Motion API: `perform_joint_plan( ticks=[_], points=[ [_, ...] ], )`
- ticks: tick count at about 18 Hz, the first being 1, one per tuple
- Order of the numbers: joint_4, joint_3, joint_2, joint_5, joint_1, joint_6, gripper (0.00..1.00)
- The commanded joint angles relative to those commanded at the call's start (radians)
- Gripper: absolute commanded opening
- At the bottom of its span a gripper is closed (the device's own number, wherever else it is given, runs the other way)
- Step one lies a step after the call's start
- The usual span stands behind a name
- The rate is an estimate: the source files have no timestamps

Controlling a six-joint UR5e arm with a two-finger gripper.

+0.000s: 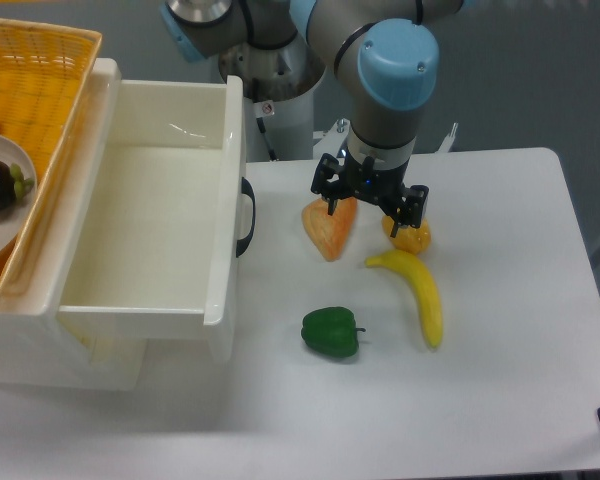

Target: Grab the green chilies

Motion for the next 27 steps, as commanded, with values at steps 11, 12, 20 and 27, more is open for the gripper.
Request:
perform_joint_plan(
  ticks=[11,12,20,27],
  points=[
    [0.008,-0.061,0.002,-0.008,-0.006,-0.012,1.0],
    [0.008,-0.063,0.002,-0.008,-0.008,-0.012,1.0],
    [0.015,-0.115,-0.011,-0.02,-0.003,-0.096,1.0],
    [0.086,-0.063,-0.095,-0.021,-0.017,-0.293,1.0]
  ],
)
